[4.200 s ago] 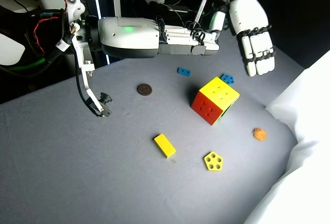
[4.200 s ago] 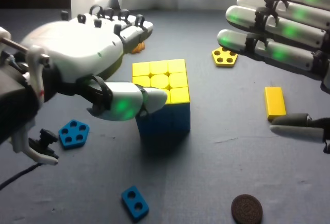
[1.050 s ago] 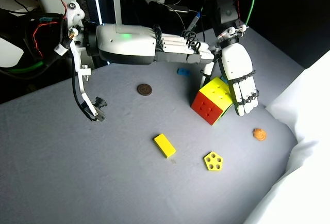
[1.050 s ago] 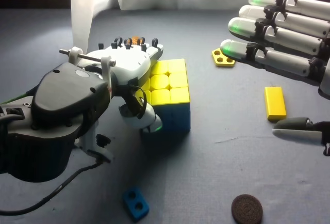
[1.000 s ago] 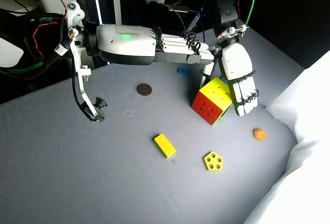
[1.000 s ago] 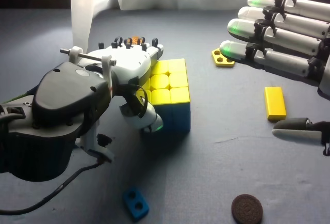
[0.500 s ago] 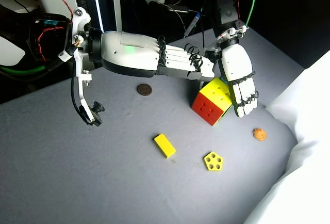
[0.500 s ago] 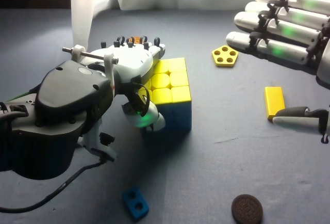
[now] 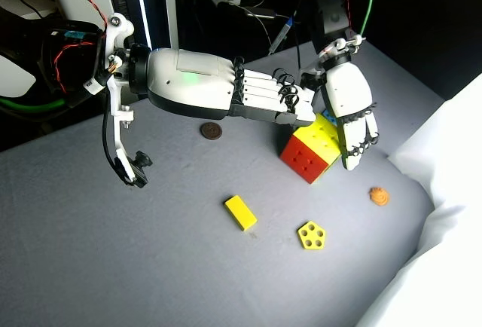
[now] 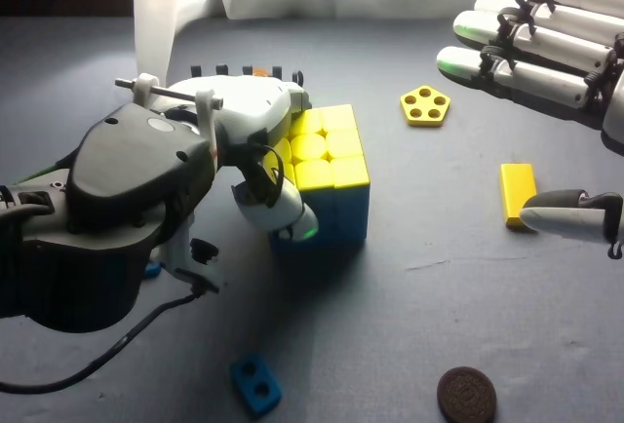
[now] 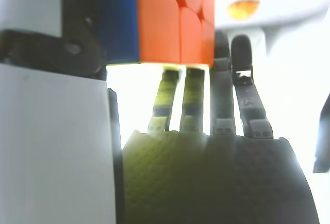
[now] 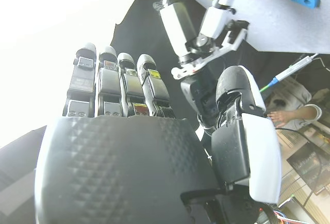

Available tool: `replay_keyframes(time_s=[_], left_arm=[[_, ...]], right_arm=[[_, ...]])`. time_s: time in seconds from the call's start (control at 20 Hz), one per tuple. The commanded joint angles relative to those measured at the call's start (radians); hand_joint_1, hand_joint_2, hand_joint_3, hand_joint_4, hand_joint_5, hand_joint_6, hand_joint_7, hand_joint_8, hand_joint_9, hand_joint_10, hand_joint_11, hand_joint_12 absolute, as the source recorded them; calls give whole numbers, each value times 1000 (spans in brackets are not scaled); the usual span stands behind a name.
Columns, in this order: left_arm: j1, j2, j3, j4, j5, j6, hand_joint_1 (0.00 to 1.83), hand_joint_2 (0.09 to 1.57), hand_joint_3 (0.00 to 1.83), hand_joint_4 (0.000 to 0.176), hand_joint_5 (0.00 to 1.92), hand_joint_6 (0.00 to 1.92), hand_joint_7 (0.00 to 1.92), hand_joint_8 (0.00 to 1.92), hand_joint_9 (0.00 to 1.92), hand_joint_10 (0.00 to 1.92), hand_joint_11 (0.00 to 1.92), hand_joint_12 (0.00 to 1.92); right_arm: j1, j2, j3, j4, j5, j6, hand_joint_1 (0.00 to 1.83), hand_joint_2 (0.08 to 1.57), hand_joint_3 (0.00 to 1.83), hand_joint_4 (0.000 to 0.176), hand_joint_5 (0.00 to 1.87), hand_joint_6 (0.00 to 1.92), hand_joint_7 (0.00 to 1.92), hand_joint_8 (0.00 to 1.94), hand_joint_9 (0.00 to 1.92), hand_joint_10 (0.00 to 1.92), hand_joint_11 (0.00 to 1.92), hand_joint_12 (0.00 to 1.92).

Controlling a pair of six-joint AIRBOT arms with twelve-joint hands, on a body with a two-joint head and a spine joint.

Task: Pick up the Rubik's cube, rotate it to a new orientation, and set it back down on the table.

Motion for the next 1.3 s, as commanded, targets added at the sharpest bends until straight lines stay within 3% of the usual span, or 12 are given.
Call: replay_keyframes(time_s=[0.0, 0.1, 0.25, 0.75, 0.9, 1.0, 1.1, 1.15, 1.2, 1.25], left_arm=[[-3, 0, -2, 40, -25, 2, 1028, 1220, 19, 0, 633, 1390, 319, 1627, 371, 1615, 256, 1765], [-5, 0, -5, 38, -25, 2, 1033, 1269, 8, 0, 671, 1470, 289, 1772, 336, 1782, 276, 1910], [-16, 2, -15, 38, -25, 3, 990, 1306, 8, 0, 619, 1555, 232, 1855, 296, 1872, 305, 1921], [-143, 59, -117, -19, 67, 41, 974, 1308, 1, 0, 619, 1557, 182, 1870, 247, 1865, 270, 1921], [-180, 91, -155, -33, 66, 46, 995, 1305, 0, 0, 624, 1545, 198, 1828, 284, 1802, 292, 1921], [-199, 102, -170, -37, 78, 46, 940, 1333, 6, 0, 578, 1615, 133, 1899, 238, 1870, 292, 1921], [-207, 107, -188, -42, 93, 47, 940, 1338, 4, 0, 570, 1628, 118, 1906, 225, 1876, 263, 1921], [-208, 107, -193, -42, 98, 47, 947, 1334, 1, 0, 578, 1615, 126, 1911, 233, 1887, 276, 1921], [-209, 108, -195, -43, 109, 46, 959, 1328, 0, 0, 590, 1599, 133, 1904, 223, 1896, 272, 1921], [-211, 109, -195, -43, 128, 43, 949, 1331, 0, 0, 586, 1603, 131, 1901, 214, 1901, 269, 1921]], right_arm=[[13, 5, 3, 16, 109, 9, 105, 1251, 6, 0, 0, 0, 4, 0, 0, 0, 0, 0], [18, 5, 3, 16, 101, 24, 94, 1248, 4, 0, 0, 0, 11, 3, 0, 0, 0, 0], [47, 5, 5, 37, 101, 51, 106, 1241, 0, 0, 0, 0, 38, 11, 0, 0, 0, 0], [69, 5, 18, 113, 132, 57, 64, 1250, 2, 0, 0, 0, 29, 2, 0, 0, 0, 0], [74, 8, 35, 123, 180, 94, 86, 1241, 0, 0, 43, 16, 71, 14, 28, 10, 0, 0], [75, 28, 40, 123, 181, 126, 92, 1237, 0, 0, 56, 18, 128, 27, 83, 30, 19, 11], [75, 66, 41, 75, 181, 210, 109, 1233, 0, 0, 73, 8, 270, 13, 265, 87, 0, 575], [74, 83, 42, 41, 181, 262, 117, 1223, 4, 0, 92, 1, 370, 8, 273, 440, 0, 1004], [74, 96, 44, -1, 180, 312, 151, 1216, 1, 0, 107, 2, 461, 34, 219, 815, 0, 1229], [72, 113, 44, -45, 171, 366, 203, 1202, 0, 0, 138, 8, 658, 163, 312, 1191, 0, 1532]])
